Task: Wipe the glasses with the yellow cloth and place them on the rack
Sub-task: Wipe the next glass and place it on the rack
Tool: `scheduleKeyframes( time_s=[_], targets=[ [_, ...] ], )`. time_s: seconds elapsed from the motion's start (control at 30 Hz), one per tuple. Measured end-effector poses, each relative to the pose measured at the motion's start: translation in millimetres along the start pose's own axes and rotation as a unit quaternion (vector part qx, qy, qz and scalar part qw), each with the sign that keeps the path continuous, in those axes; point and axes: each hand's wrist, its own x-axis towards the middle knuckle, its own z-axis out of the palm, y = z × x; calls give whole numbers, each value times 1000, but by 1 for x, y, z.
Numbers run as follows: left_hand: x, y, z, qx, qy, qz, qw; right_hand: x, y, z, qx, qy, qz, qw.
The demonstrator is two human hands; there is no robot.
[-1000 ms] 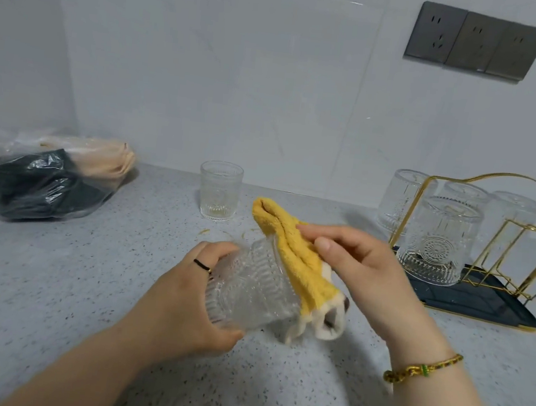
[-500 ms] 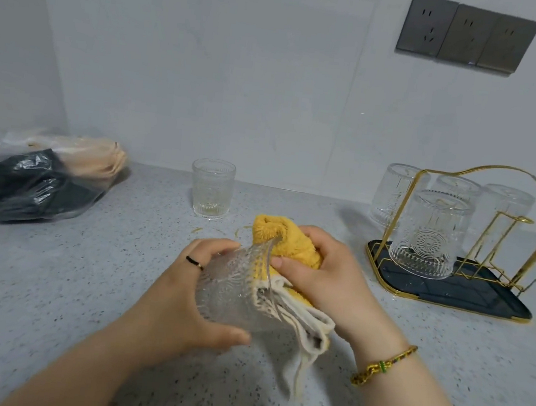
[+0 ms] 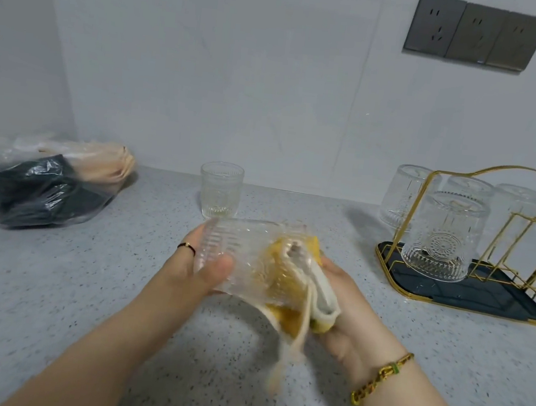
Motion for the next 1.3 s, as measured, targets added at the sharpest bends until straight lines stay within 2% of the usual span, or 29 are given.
scheduleKeyframes(
  time_s=[0.03, 0.07, 0.13, 0.17, 0.23, 0.27, 0.3, 0.33, 0.37, 0.4, 0.47, 0.53, 0.57, 0.63, 0.67, 0.73, 0.77, 0.8, 0.83, 0.87, 0.97, 1.03, 1.07, 1.13, 1.23, 1.27, 1.3],
  targets=[
    [0, 0, 0, -5, -3, 4, 1000, -1, -1, -1, 46, -1, 26, 999],
    [0, 0, -1, -31, -6, -9, 999, 0, 1, -2, 38, 5, 21, 999],
    [-1, 2, -2, -95, -12, -71, 993, 2, 4, 0, -121, 21, -70, 990],
    [-2, 3, -3, -104, -12, -111, 988, 3, 6, 1, -223, 32, -147, 963],
    [0, 1, -2, -100, -8, -170, 980, 4, 9, 1, -382, 7, -278, 881],
    [0, -1, -2, -102, 6, -186, 977, 3, 11, 2, -420, -17, -310, 853],
    [-1, -1, -1, -110, 22, -185, 976, 2, 13, 2, -432, -30, -322, 842],
    [-1, -1, -1, -116, 39, -170, 978, 2, 14, 2, -427, -25, -320, 845],
    [0, 0, -1, -115, 54, -142, 982, 2, 15, 2, -402, -6, -298, 866],
    [0, 1, -2, -115, 65, -105, 986, 3, 14, 4, -355, 18, -252, 900],
    [-1, 3, 0, -112, 78, -38, 990, 8, 14, 2, -197, 41, -105, 974],
    [-3, 4, 3, -117, 77, -18, 990, 11, 15, 0, -112, 46, -5, 993],
    [-4, 5, 4, -134, 65, -26, 988, 12, 14, 0, -120, 53, -7, 991],
    [-4, 4, 3, -167, 38, -71, 983, 10, 13, 0, -206, 54, -103, 972],
    [-3, 2, 2, -170, 35, -113, 978, 8, 13, 1, -272, 37, -180, 945],
    [-1, 1, 0, -156, 63, -191, 967, 4, 14, 1, -407, -15, -294, 865],
    [-1, 2, 1, -141, 84, -206, 965, 3, 16, 1, -448, -23, -324, 833],
    [-1, 2, 2, -125, 100, -203, 966, 4, 18, 0, -458, -24, -333, 824],
    [-1, 4, 3, -114, 112, -190, 969, 3, 18, 1, -443, -15, -320, 838],
    [-1, 3, 2, -101, 123, -164, 974, 4, 18, 2, -404, 2, -288, 868],
    [-1, 2, 1, -76, 150, -62, 984, 6, 19, 5, -216, 35, -105, 970],
    [-1, 1, 2, -59, 144, -26, 987, 9, 21, 4, -151, 42, -20, 987],
    [-1, 0, 3, -76, 136, -27, 987, 10, 22, 4, -156, 51, -24, 986],
    [-1, 0, 3, -123, 96, -75, 985, 11, 21, 3, -221, 64, -113, 967],
    [0, -2, 2, -112, 41, -177, 977, 7, 17, 0, -380, 32, -290, 878],
    [0, -2, 2, -106, 41, -188, 976, 6, 17, -1, -405, 22, -321, 856],
    [0, -2, 3, -111, 51, -185, 975, 5, 17, -1, -411, 20, -333, 849]
  ],
)
